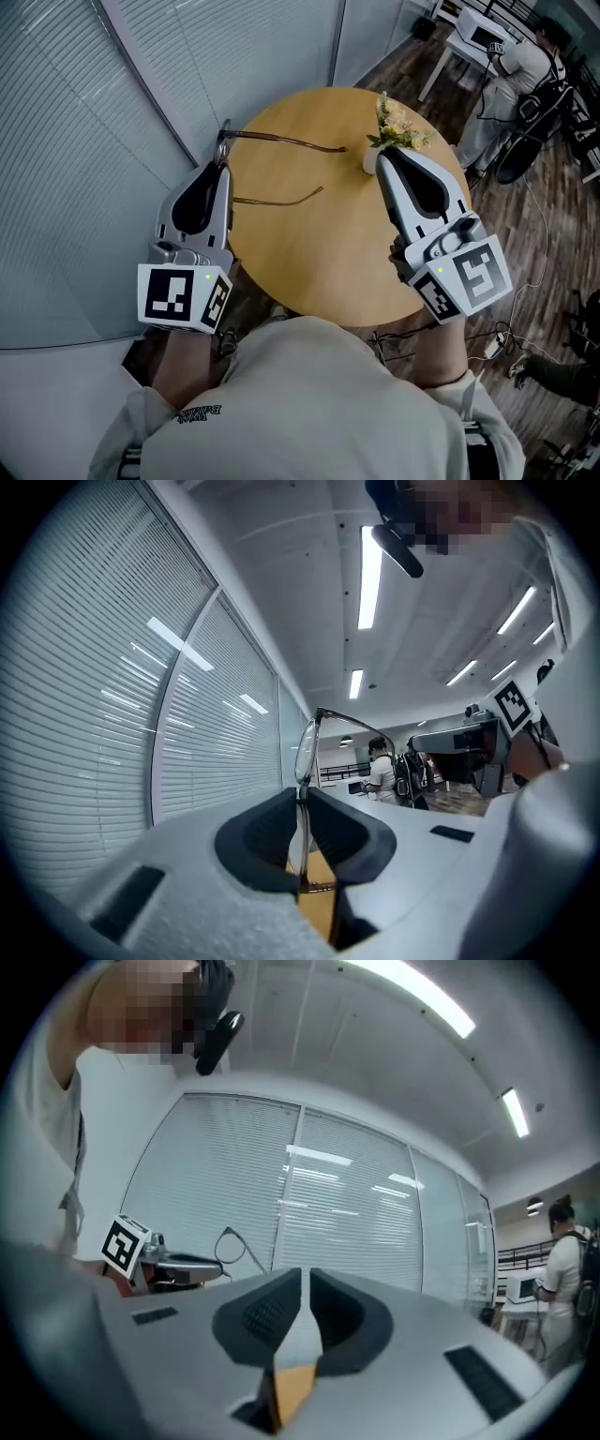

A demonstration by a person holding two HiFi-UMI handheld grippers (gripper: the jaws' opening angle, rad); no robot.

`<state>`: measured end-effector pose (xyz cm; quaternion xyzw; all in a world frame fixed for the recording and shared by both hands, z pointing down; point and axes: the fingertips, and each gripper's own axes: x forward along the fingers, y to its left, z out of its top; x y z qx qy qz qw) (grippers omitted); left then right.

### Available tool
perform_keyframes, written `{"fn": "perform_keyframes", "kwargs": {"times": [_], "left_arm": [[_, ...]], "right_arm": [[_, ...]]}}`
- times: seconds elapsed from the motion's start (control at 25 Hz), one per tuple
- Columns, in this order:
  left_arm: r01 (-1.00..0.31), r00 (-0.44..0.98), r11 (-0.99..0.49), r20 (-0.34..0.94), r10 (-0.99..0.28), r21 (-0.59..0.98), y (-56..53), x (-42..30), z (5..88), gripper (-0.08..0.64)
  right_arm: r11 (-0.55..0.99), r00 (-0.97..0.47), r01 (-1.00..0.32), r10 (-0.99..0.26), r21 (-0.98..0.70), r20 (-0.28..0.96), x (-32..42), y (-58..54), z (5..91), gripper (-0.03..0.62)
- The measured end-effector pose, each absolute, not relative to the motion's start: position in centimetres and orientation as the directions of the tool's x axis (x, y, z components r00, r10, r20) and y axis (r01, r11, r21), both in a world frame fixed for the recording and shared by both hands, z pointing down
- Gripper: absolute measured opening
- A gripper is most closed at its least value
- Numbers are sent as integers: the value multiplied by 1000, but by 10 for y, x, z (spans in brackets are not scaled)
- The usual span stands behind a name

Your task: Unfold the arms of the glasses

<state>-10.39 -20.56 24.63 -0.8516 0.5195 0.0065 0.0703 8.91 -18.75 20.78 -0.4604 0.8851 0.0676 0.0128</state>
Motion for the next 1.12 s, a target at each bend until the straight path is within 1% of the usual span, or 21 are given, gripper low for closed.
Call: {"fn": "perform_keyframes", "kwargs": {"times": [0.24,0.36,0.8,1.12], "left_arm": [[-882,466,-451,-109,-878,-132,-194,-104,235,51],[-883,465,-450,-115,-878,-135,-189,-101,232,51],[-884,458,-447,-58,-887,-136,-185,-100,257,51],[-886,454,-448,-19,-891,-119,-181,-101,272,51]], "right_arm": [[503,-512,-859,-843,99,-164,103,-181,197,43],[491,-502,-865,-849,103,-167,108,-178,198,43],[488,-501,-862,-862,137,-83,104,-175,232,43],[512,-521,-849,-853,128,-43,99,-170,253,43]]}}
